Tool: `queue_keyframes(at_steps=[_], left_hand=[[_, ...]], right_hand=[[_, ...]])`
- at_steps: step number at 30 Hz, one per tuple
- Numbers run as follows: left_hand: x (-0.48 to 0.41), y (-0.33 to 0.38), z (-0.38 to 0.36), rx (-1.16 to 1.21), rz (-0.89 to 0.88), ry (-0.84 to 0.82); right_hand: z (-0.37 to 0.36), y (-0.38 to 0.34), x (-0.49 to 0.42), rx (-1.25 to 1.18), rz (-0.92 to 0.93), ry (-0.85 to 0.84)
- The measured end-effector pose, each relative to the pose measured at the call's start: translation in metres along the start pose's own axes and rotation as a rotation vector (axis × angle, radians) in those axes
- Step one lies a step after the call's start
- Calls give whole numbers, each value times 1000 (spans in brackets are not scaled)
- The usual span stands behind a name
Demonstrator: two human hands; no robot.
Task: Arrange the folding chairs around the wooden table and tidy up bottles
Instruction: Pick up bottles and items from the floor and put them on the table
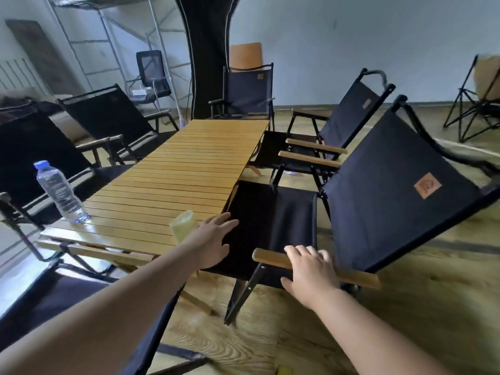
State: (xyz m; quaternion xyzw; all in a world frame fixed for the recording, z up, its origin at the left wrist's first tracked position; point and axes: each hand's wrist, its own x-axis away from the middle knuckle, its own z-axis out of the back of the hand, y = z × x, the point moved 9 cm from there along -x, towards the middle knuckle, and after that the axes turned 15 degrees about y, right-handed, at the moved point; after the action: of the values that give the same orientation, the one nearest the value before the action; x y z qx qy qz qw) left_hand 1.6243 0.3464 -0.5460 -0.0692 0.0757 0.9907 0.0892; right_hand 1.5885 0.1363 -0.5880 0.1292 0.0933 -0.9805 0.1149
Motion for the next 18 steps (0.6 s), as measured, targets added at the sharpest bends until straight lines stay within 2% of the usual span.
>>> queue_keyframes(at_steps=[7, 18], left_hand=[[21, 137, 80, 216, -65, -124], [30, 278, 253, 341, -4, -181]], right_hand=[[134, 62, 32, -20, -127, -70], [391, 160, 104, -25, -363, -89]])
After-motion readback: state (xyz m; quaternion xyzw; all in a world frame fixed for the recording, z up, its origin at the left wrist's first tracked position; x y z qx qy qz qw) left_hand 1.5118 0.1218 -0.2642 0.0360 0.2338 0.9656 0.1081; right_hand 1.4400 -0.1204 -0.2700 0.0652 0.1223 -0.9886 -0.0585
